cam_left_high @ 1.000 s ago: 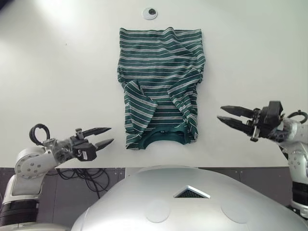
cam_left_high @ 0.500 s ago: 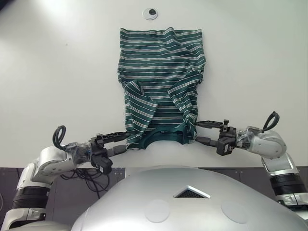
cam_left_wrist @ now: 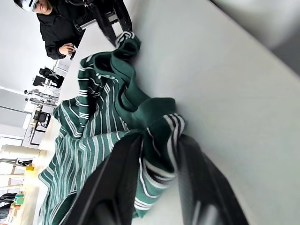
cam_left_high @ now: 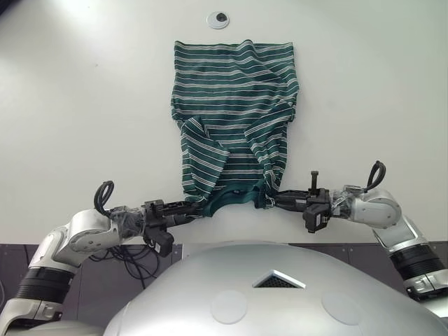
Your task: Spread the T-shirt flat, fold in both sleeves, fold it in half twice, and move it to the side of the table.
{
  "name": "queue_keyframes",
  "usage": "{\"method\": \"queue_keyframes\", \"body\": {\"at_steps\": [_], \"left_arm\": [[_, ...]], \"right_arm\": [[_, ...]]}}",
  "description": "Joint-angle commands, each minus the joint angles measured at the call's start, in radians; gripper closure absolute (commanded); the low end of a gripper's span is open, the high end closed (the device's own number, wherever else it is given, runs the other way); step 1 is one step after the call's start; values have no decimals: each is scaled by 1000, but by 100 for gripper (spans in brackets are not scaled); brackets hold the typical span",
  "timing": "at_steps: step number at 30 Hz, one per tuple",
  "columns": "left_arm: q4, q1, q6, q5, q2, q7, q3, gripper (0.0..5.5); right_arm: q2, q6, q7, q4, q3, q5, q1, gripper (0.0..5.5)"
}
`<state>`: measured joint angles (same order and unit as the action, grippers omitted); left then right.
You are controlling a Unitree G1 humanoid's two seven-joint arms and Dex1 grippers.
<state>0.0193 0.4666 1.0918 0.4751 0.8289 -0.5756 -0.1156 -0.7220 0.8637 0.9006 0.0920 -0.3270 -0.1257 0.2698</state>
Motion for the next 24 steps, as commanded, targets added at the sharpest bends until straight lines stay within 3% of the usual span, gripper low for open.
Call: {"method": "queue_keyframes", "body": {"at_steps": [1, 5, 7, 9, 11, 12, 14, 17, 20, 24], "left_arm": [[-25, 7, -46, 61, 26, -4, -29, 489], [-7, 20, -104, -47, 56, -31, -73, 535], [150, 117, -342, -393, 160, -155, -136, 549], [365, 258, -607, -811, 395, -319, -154, 549], [510, 392, -676, -1138, 579, -478, -91, 549], [555, 435, -691, -1246, 610, -537, -40, 549], [592, 466, -725, -1346, 615, -613, 30, 549], [605, 469, -777, -1395, 567, -656, 99, 549], [567, 382, -853, -1388, 460, -582, 143, 549], [427, 135, -957, -1267, 263, -385, 129, 549]], "right_arm": [[-41, -48, 3, 43, -31, -78, 3, 550], [-49, -70, 8, 41, -46, -40, -2, 550], [-83, -210, 81, -51, -60, 162, 42, 550], [-205, -457, 206, -235, -52, 486, 129, 550], [-345, -652, 323, -375, -4, 759, 203, 550], [-407, -723, 386, -414, 33, 865, 229, 550], [-474, -803, 474, -454, 101, 996, 264, 550], [-475, -874, 503, -489, 179, 1084, 276, 550], [-405, -956, 420, -522, 243, 1141, 242, 550], [-224, -1074, 177, -499, 232, 1113, 62, 550]]}}
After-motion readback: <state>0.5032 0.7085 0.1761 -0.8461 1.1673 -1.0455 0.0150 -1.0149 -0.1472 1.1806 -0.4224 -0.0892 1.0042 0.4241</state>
